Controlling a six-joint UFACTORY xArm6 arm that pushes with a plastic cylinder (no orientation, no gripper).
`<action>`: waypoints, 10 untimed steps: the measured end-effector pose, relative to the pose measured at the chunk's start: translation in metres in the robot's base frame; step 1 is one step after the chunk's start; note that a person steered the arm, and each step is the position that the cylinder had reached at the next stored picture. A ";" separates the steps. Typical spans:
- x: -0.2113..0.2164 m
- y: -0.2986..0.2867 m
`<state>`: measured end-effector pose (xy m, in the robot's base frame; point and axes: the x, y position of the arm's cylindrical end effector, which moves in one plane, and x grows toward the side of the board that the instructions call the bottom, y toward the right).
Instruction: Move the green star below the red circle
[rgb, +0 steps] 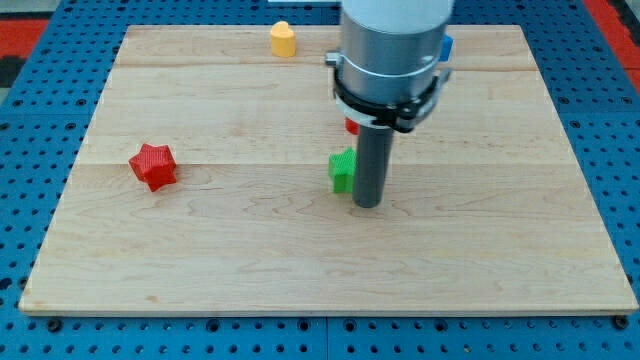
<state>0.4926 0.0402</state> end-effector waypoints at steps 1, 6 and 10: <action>0.000 -0.009; 0.012 -0.036; -0.029 -0.014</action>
